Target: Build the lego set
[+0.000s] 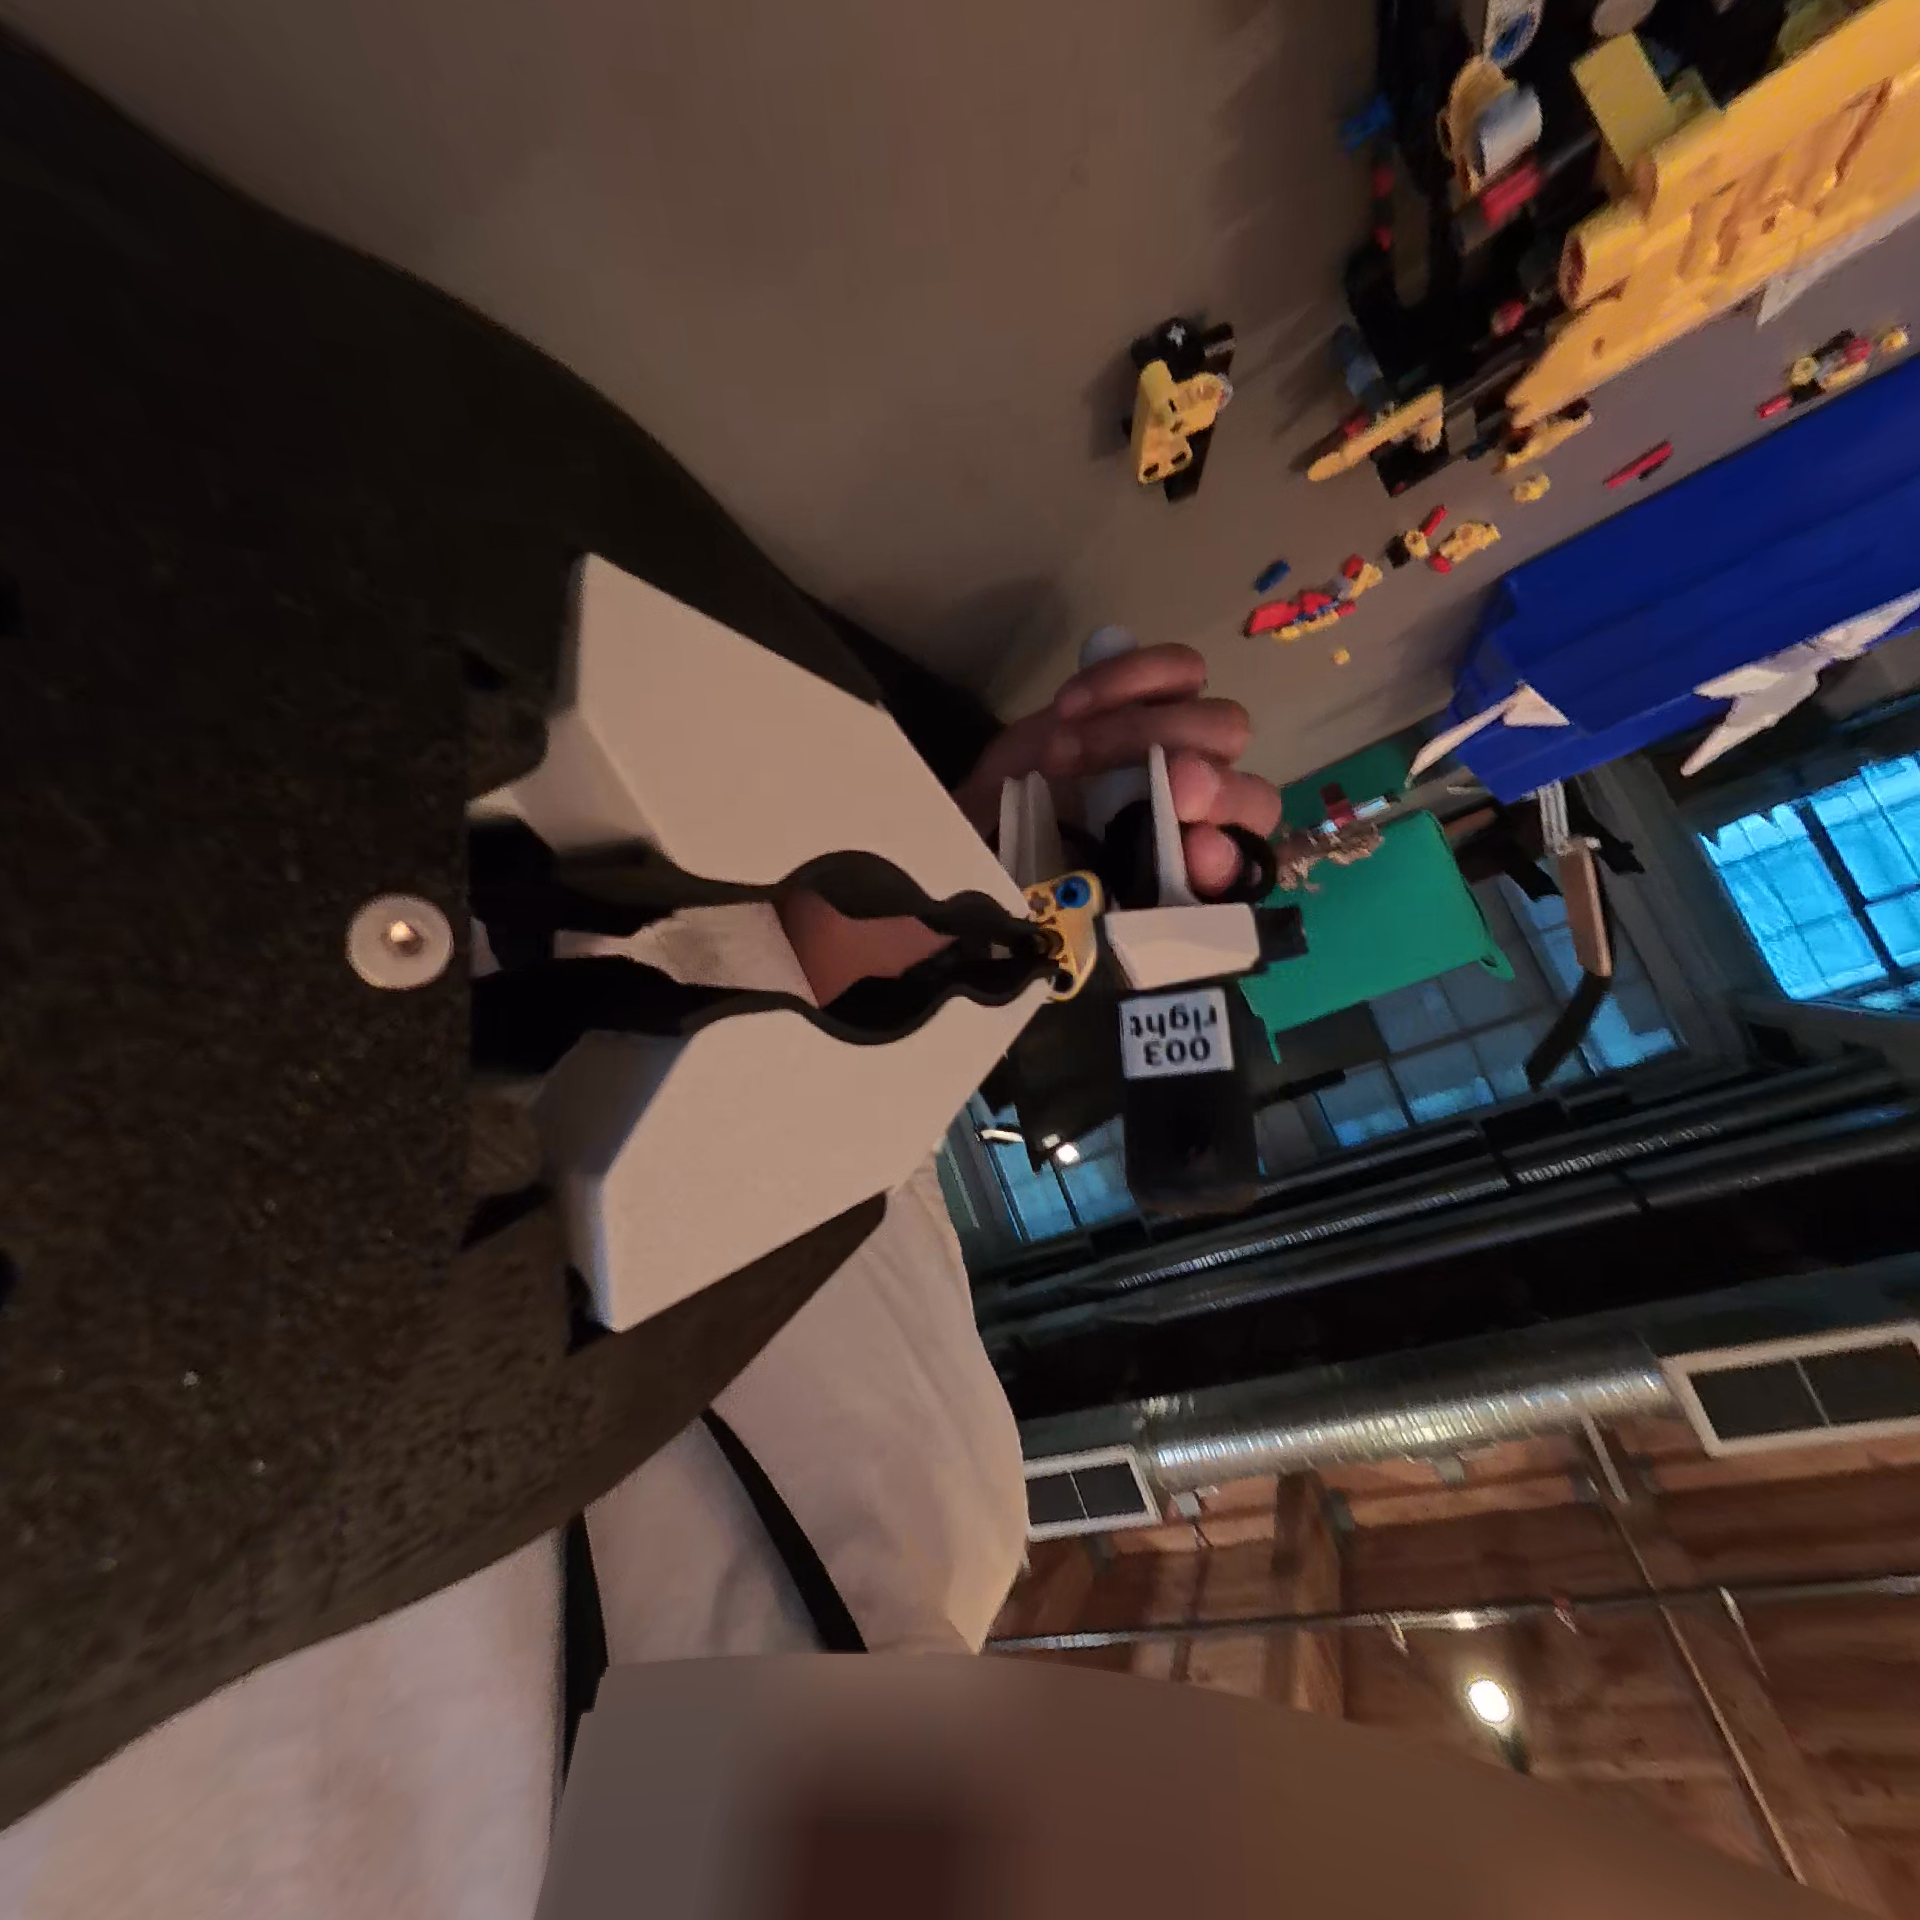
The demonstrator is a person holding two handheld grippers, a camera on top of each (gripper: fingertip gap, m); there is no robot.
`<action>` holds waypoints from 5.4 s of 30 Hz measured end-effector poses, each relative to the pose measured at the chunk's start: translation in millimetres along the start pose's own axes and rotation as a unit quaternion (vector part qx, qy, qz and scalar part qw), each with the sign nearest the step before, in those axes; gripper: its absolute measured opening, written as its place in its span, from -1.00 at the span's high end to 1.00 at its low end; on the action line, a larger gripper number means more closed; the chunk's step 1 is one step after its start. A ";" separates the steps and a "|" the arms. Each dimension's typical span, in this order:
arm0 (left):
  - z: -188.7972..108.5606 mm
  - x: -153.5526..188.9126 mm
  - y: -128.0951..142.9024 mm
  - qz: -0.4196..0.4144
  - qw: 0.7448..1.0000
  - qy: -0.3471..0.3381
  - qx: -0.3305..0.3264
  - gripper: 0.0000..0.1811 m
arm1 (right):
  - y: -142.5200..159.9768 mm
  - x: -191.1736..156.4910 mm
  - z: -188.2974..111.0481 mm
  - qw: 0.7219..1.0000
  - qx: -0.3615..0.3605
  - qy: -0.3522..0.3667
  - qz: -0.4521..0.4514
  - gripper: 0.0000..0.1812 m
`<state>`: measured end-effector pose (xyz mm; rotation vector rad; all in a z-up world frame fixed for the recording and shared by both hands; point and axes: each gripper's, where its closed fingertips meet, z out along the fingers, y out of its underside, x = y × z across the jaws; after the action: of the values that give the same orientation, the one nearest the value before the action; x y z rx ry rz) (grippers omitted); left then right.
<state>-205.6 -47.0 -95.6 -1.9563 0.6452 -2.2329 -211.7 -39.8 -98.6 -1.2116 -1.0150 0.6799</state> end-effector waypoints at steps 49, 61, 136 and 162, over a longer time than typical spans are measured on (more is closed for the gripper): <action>-43.7 -62.5 14.9 0.190 0.931 -0.290 -0.114 0.96 | 95.7 -17.8 -3.8 0.933 -0.355 -0.023 0.055 0.86; -35.9 -61.4 27.2 0.221 0.932 -0.266 -0.112 0.96 | 126.9 -27.1 -39.8 0.833 -0.538 -0.099 0.080 0.85; -25.0 -81.0 15.2 0.351 0.880 -0.299 -0.117 0.96 | 118.5 -22.9 -57.7 0.812 -0.572 -0.061 0.099 0.84; -27.0 -26.7 -9.9 0.408 0.907 -0.105 0.009 0.96 | 119.2 -15.9 -79.2 0.922 -0.355 -0.064 0.139 0.81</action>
<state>-225.3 -22.1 -118.7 -1.4679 1.1340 -1.4811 -136.5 -57.6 -220.0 -1.9940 -1.2638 0.6316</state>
